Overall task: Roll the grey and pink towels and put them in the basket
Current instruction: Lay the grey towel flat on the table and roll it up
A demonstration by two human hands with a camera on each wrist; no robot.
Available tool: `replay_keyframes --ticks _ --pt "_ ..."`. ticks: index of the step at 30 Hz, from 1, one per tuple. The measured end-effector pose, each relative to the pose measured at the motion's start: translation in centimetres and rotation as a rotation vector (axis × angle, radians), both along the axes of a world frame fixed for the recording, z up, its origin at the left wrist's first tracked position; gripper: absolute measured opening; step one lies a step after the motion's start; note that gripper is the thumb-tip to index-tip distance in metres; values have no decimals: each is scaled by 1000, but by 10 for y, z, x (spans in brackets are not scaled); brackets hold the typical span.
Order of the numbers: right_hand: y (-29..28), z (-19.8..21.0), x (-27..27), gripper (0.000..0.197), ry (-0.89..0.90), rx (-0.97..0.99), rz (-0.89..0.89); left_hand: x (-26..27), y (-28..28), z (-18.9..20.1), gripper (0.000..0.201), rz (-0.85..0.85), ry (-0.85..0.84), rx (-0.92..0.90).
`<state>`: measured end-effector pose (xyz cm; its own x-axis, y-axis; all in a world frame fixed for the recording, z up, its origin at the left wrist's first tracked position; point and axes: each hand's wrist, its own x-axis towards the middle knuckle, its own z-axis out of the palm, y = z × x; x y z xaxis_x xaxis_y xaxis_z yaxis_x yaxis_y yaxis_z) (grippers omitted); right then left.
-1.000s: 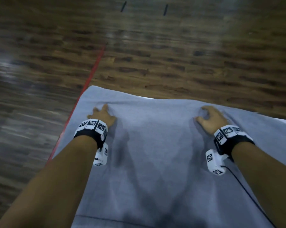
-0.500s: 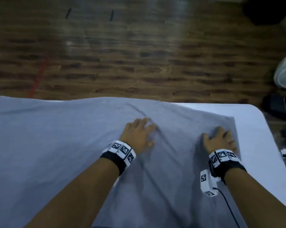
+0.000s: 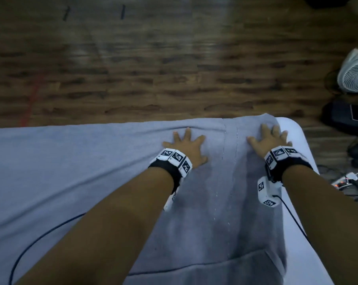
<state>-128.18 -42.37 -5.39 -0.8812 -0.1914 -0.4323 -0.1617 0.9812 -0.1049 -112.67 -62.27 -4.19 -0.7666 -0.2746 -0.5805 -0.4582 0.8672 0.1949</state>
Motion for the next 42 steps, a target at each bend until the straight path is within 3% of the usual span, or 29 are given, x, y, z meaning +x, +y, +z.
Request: replay_keyframes --ticks 4,7,17,21,25,28,32,34,37,42 --pt "-27 4 18 62 57 -36 69 23 -46 14 68 79 258 247" --pt "-68 5 56 54 68 -122 194 75 -97 30 60 150 333 223" --pt "-293 28 249 62 -70 -284 653 297 -320 54 53 550 161 -73" --pt "-362 17 320 59 -104 -272 677 360 -408 37 56 617 41 -161" --pt "-399 -1 362 60 -62 -115 625 418 -470 10 60 612 -73 -152" --pt "-405 -1 376 62 -29 -49 615 463 -478 3 68 573 39 -55" --pt "-396 12 411 49 -22 -154 675 538 -453 10 62 504 216 -60" --pt "-389 22 445 34 -55 -203 757 584 -429 15 60 488 219 -95" --pt "-372 34 502 19 -268 -208 916 647 -384 20 60 536 229 -146" --pt "-332 28 582 27 -313 -184 1145 724 -312 17 62 695 142 -196"
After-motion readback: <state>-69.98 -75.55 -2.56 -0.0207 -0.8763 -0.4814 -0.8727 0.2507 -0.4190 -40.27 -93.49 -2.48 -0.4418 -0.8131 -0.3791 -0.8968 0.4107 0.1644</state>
